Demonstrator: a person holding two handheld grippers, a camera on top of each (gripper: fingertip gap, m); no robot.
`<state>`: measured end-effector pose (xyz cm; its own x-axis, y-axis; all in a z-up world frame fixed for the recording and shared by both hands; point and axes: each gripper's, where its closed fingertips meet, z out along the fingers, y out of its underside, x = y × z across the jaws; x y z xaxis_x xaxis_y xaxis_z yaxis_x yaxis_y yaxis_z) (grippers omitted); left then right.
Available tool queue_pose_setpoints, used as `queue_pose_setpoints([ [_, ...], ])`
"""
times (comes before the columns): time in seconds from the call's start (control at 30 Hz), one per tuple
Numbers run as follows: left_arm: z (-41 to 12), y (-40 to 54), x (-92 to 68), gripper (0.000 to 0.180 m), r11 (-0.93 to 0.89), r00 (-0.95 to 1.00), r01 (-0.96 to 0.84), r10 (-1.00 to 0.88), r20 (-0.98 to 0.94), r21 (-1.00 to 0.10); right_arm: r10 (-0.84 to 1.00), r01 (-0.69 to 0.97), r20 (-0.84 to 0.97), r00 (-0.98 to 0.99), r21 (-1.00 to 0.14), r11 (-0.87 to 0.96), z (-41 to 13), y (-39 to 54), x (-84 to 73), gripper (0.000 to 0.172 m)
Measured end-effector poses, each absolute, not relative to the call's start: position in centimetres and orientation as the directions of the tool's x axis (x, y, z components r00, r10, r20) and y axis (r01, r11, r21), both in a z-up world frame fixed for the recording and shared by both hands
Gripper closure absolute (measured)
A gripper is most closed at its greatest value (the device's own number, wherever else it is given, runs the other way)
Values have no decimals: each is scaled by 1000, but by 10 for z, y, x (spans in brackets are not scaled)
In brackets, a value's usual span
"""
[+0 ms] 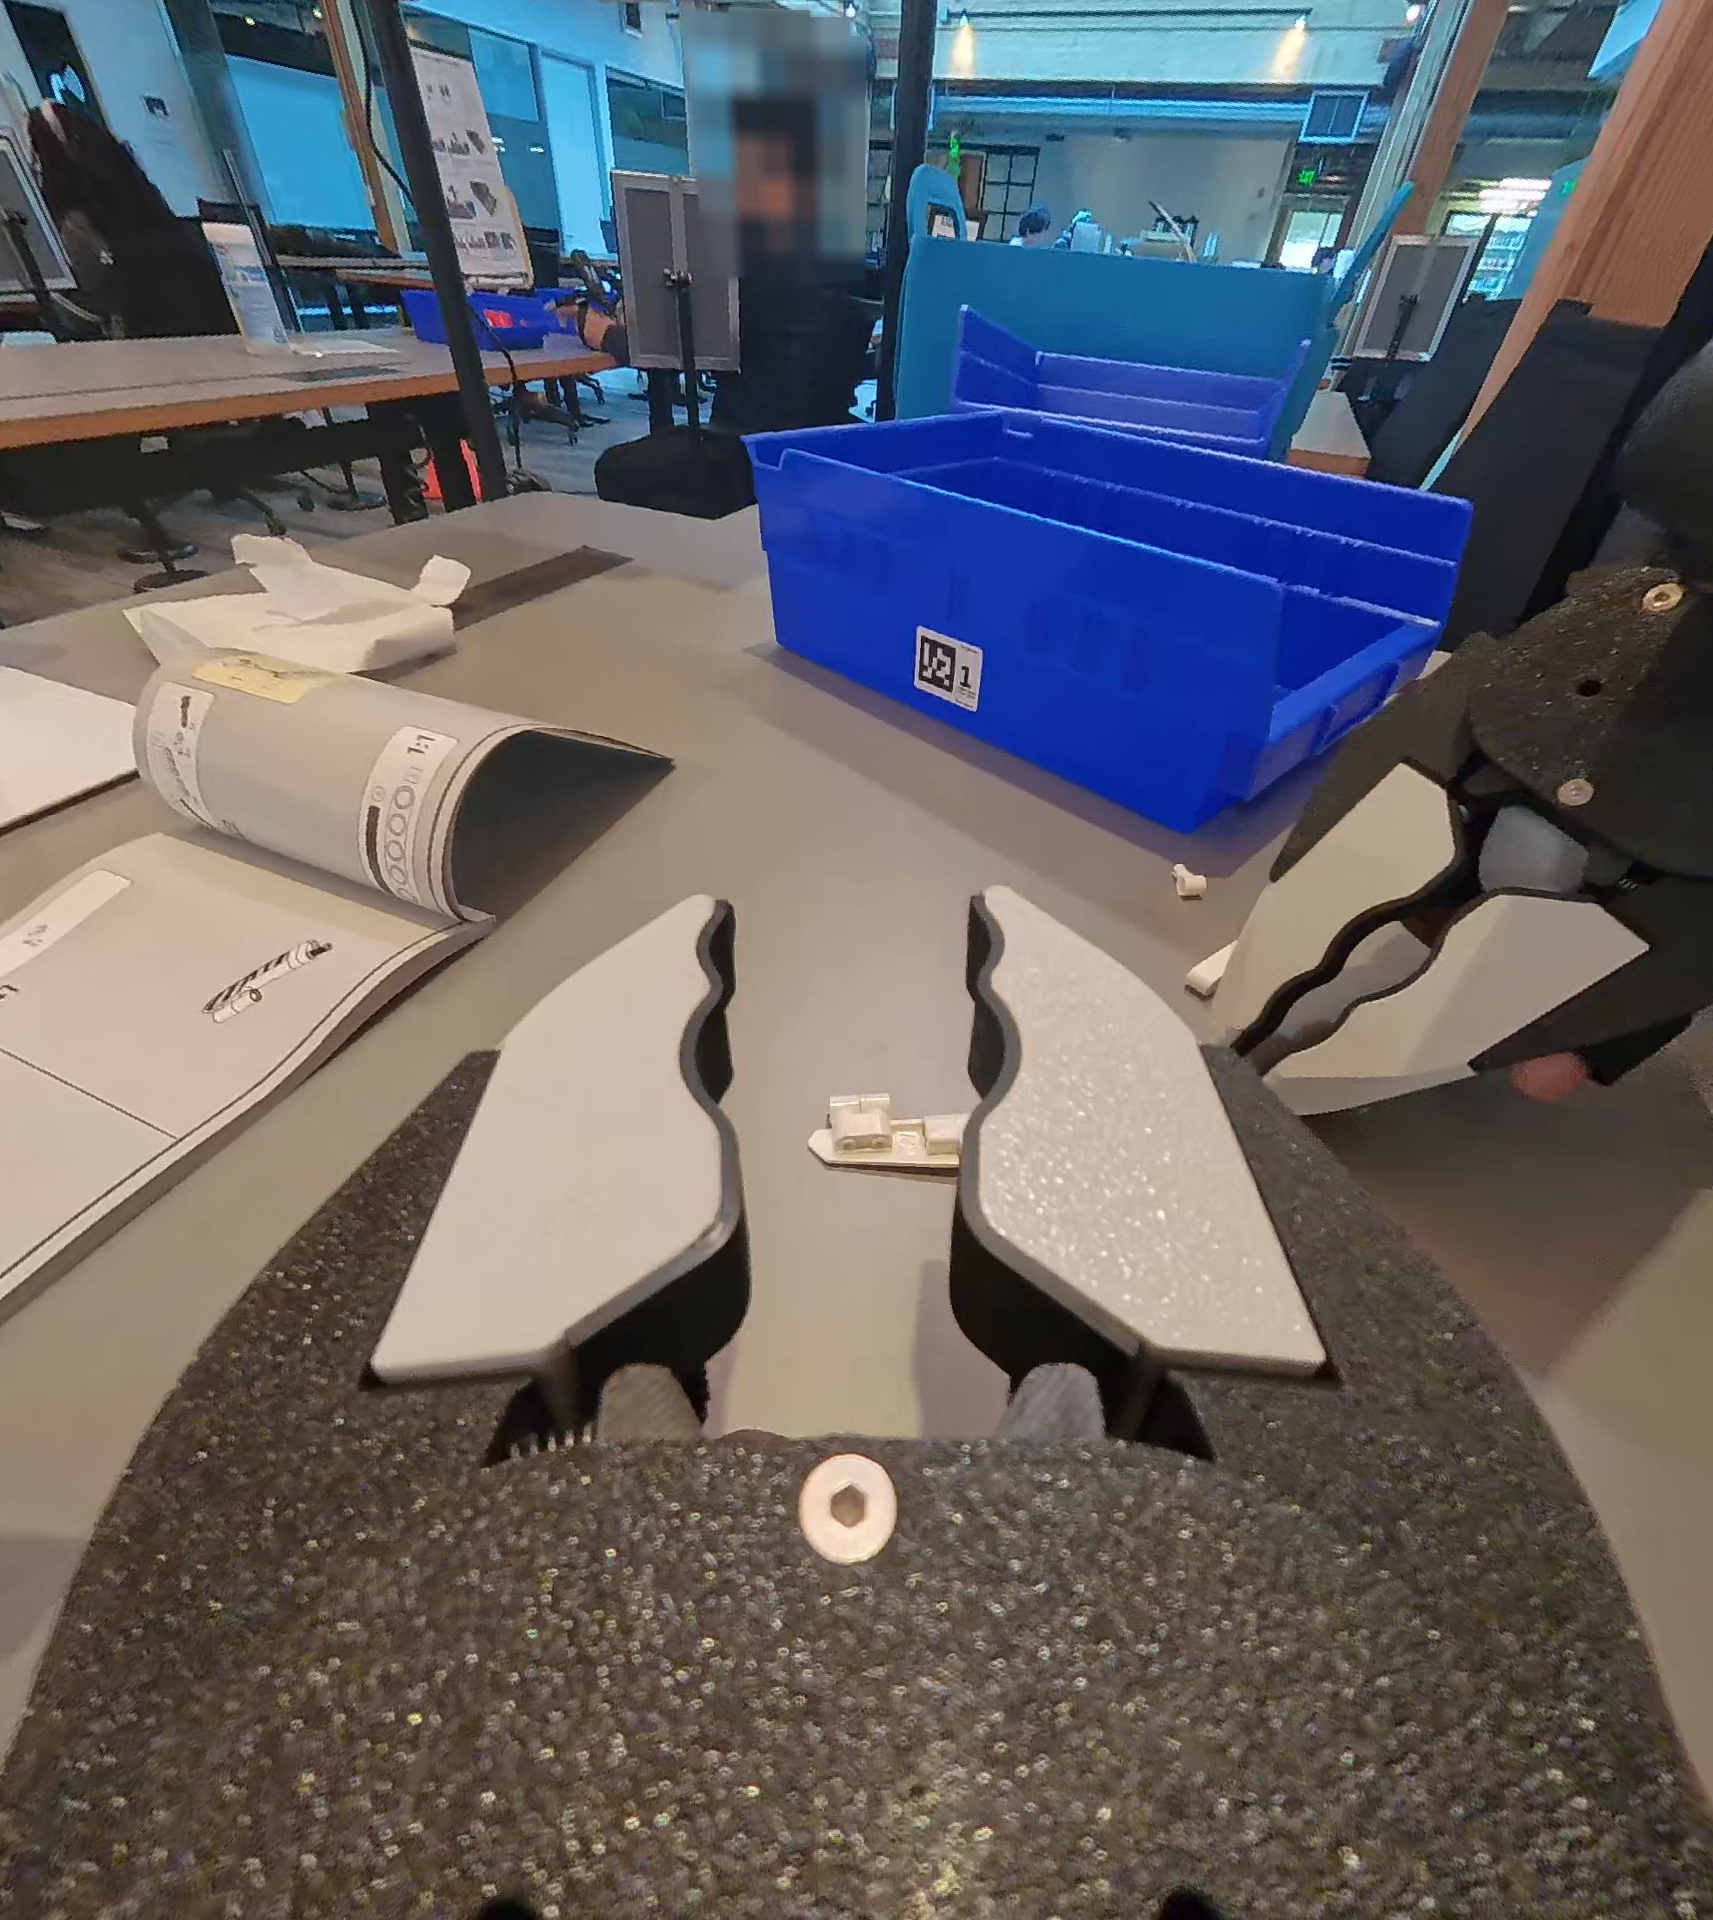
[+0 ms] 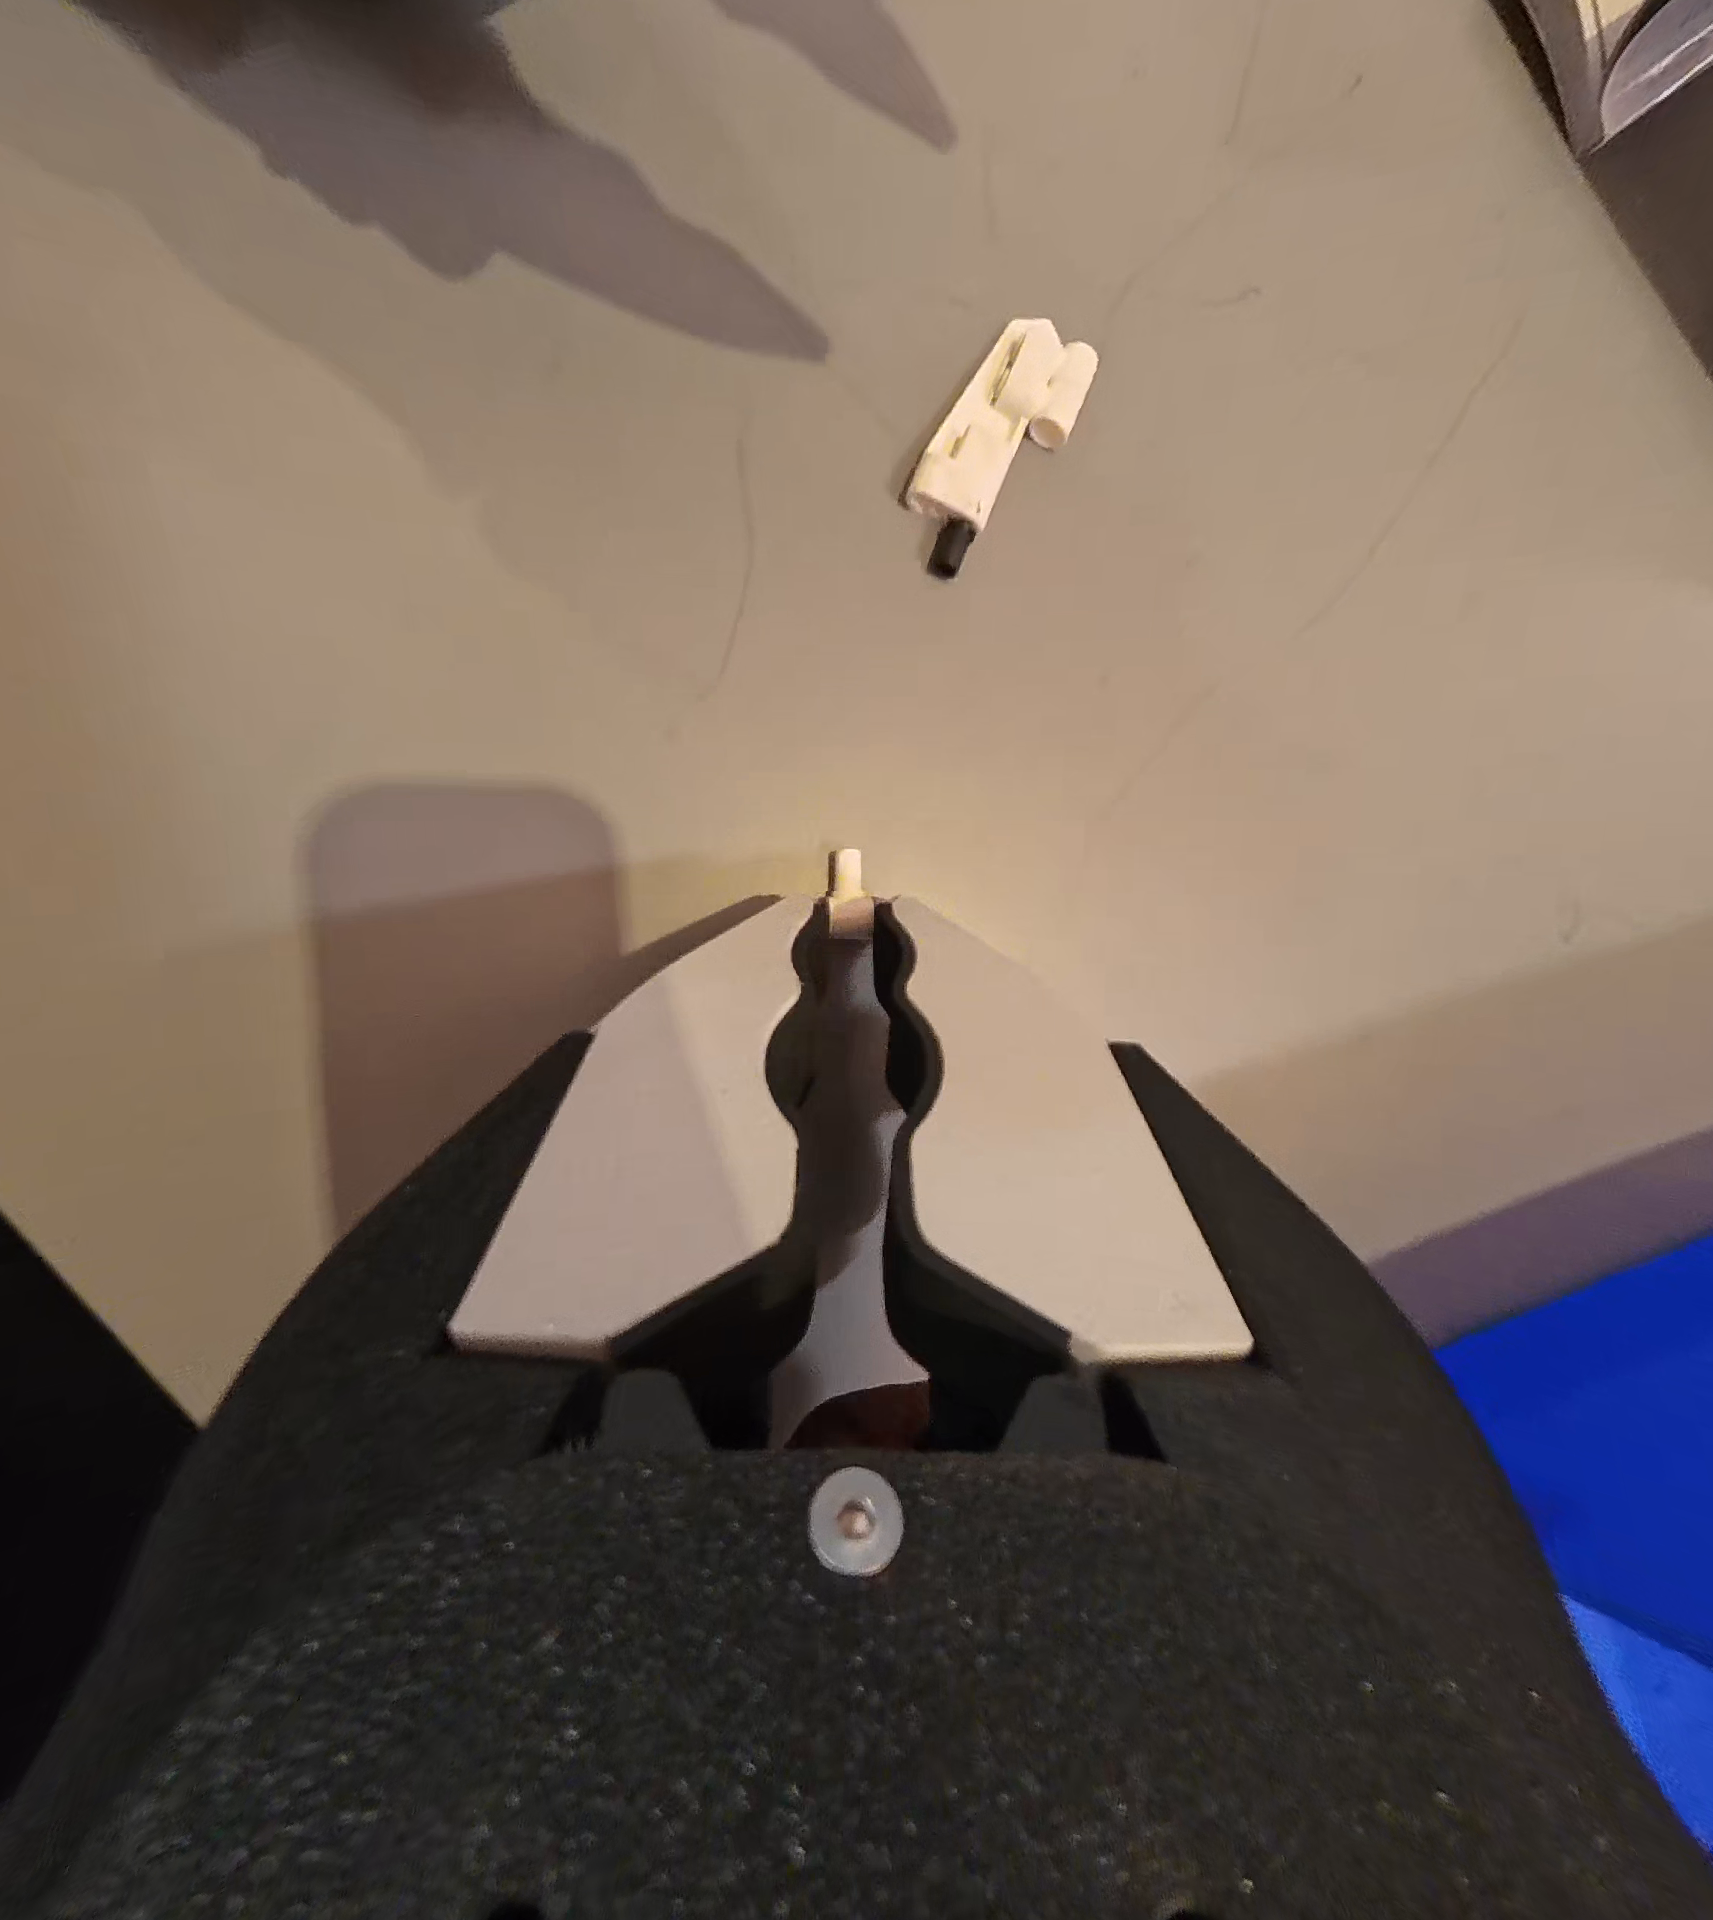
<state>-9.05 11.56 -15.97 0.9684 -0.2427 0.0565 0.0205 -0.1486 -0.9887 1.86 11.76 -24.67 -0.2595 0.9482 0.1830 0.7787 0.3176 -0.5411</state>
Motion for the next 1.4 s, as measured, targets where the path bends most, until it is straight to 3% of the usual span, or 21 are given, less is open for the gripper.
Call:
queue_pose_setpoints([
  [0.13,-160,116,-92,137,-155,968,29,-243,66,-988,951,766,190,-244,-564,309,-245,122,9,164],
  [0.23,-159,115,-93,138,-155,963,48,-253,87,-987,963,718,171,-210,-642,270,-236,122,-6,164],
  [0.47,-152,113,-91,138,-94,963,1,-268,26,-996,997,529,-49,-63,-849,-8,-209,116,-44,164],
  [0.6,-150,113,-89,138,-78,966,15,-256,34,-997,970,423,-245,-1,-879,-221,-199,117,-58,164],
  [0.77,-151,114,-82,138,-73,965,-16,-264,4,-997,932,295,-360,43,-887,-356,-182,126,-68,164],
  [0.9,-151,115,-80,140,-41,967,-138,-222,-125,-990,796,195,-606,-18,-783,-591,-169,124,-75,164],
  [1.07,-152,114,-76,148,-3,938,-318,-150,-313,-948,542,90,-829,-138,-556,-827,-155,124,-81,164],
  [1.23,-155,115,-78,152,-13,909,-408,-94,-405,-913,295,81,-925,-240,-322,-943,-153,119,-84,164],
  [1.4,-152,115,-81,159,-2,890,-455,-46,-454,-891,222,78,-937,-270,-251,-965,-153,111,-86,164],
])
